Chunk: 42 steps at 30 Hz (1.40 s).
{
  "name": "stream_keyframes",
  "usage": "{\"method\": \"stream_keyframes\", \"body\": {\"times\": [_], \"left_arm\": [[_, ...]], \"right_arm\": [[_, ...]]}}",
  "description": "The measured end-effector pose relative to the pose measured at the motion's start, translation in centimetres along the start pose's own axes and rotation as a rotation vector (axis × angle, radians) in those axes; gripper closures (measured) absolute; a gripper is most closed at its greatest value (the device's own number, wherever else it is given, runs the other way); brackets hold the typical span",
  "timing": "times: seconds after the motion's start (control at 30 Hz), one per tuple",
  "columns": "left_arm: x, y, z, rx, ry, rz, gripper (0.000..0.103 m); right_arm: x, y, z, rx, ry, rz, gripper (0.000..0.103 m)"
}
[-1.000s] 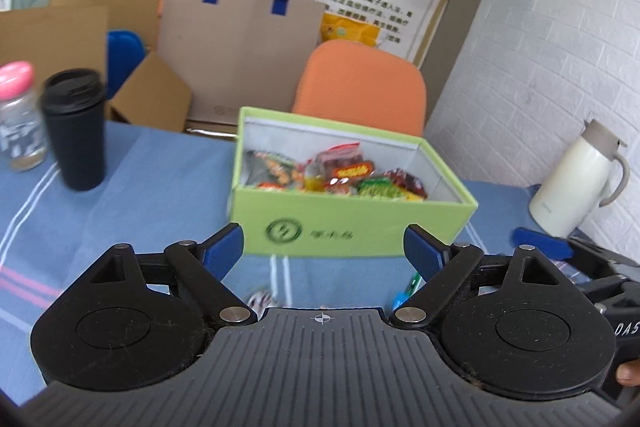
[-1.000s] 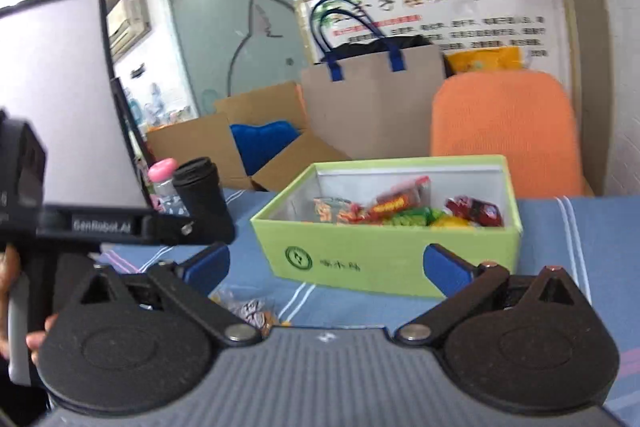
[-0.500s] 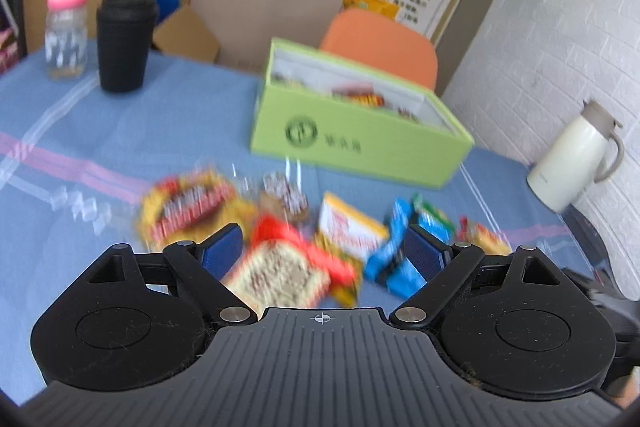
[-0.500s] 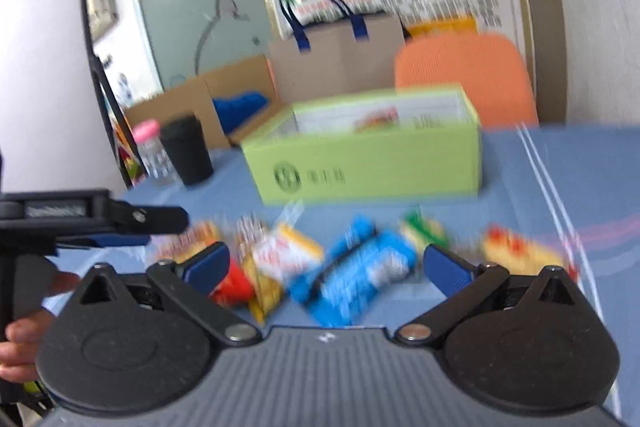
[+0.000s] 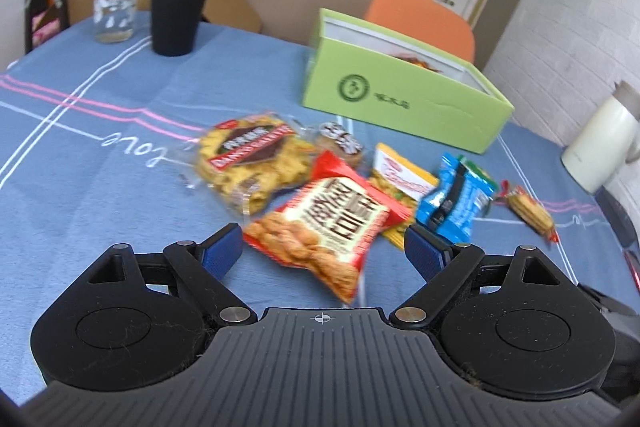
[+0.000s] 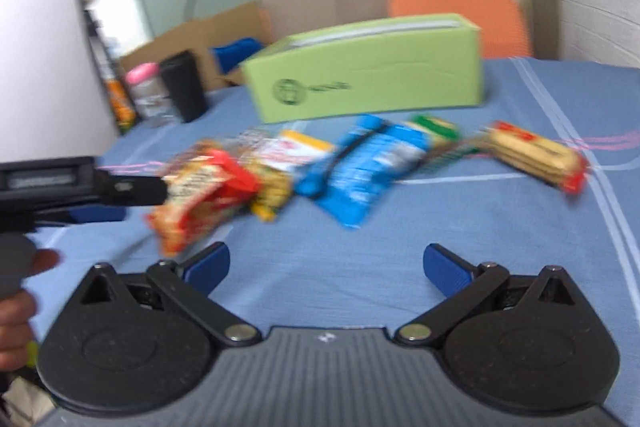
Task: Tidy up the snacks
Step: 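Grasp the red broad-bean snack bag with the left tool, then carry the red bag into the green box and open the left tool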
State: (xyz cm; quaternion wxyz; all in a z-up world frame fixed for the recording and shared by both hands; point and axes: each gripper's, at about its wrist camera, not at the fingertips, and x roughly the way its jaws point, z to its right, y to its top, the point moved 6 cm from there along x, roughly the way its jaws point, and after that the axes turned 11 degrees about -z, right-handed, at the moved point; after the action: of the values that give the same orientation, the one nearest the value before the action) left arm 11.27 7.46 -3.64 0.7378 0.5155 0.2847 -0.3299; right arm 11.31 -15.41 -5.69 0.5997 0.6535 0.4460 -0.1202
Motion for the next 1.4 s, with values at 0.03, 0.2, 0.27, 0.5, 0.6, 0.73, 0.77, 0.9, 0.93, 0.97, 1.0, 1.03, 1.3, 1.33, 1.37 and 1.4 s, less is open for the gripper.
{"method": "stream_keyframes", "body": {"times": [0.03, 0.2, 0.27, 0.5, 0.6, 0.73, 0.77, 0.9, 0.93, 0.97, 1.0, 1.03, 1.3, 1.33, 1.37, 1.4], "left_arm": [[0.0, 0.2, -0.5, -0.015, -0.006, 0.001, 0.027], [1.5, 2.2, -1.4, -0.004, -0.085, -0.052, 0.027], [2.9, 2.9, -1.6, -0.004, -0.08, -0.086, 0.027], [4.6, 3.3, -1.5, 0.076, -0.119, -0.179, 0.029], [4.3, 3.3, -1.0, 0.136, -0.223, -0.217, 0.03], [5.0, 3.2, -0.1, 0.179, -0.237, -0.25, 0.03], [5.1, 3.0, 0.2, 0.185, -0.239, -0.257, 0.03], [4.3, 1.8, 1.5, 0.194, -0.267, -0.258, 0.031], [4.0, 1.4, 1.8, 0.198, -0.281, -0.262, 0.031], [3.6, 0.8, 2.2, 0.201, -0.298, -0.264, 0.031], [3.3, 0.2, 2.6, 0.207, -0.312, -0.267, 0.032], [2.9, -0.4, 2.9, 0.213, -0.32, -0.268, 0.032], [2.3, 0.8, 3.4, 0.255, -0.159, -0.181, 0.028], [2.7, 1.1, 3.4, 0.26, -0.148, -0.188, 0.027], [3.2, 1.2, 3.3, 0.26, -0.139, -0.204, 0.027], [3.5, 1.2, 3.2, 0.262, -0.14, -0.22, 0.027]], "right_arm": [[0.0, 0.1, -0.8, -0.02, 0.026, 0.001, 0.0], [1.7, 0.7, -5.2, -0.08, 0.181, -0.045, 0.0], [2.7, 1.0, -6.8, -0.112, 0.206, -0.059, 0.0], [5.8, 2.6, -11.1, -0.285, 0.277, -0.125, 0.001], [6.4, 3.1, -11.0, -0.3, 0.264, -0.136, 0.001], [6.6, 3.2, -11.0, -0.323, 0.303, -0.146, 0.001], [6.5, 3.2, -11.0, -0.326, 0.32, -0.148, 0.001], [5.8, 2.5, -10.9, -0.325, 0.344, -0.158, 0.001], [5.4, 2.2, -10.8, -0.322, 0.348, -0.162, 0.001], [5.0, 1.9, -10.6, -0.33, 0.342, -0.163, 0.001], [4.5, 1.4, -10.4, -0.341, 0.333, -0.163, 0.001], [4.0, 1.1, -10.2, -0.35, 0.323, -0.165, 0.001], [2.1, 0.1, -8.3, -0.302, 0.194, -0.125, 0.001], [2.3, 0.3, -8.1, -0.283, 0.18, -0.118, 0.001], [2.6, 0.5, -8.0, -0.264, 0.163, -0.11, 0.001], [3.0, 0.7, -8.0, -0.247, 0.153, -0.104, 0.001]]}}
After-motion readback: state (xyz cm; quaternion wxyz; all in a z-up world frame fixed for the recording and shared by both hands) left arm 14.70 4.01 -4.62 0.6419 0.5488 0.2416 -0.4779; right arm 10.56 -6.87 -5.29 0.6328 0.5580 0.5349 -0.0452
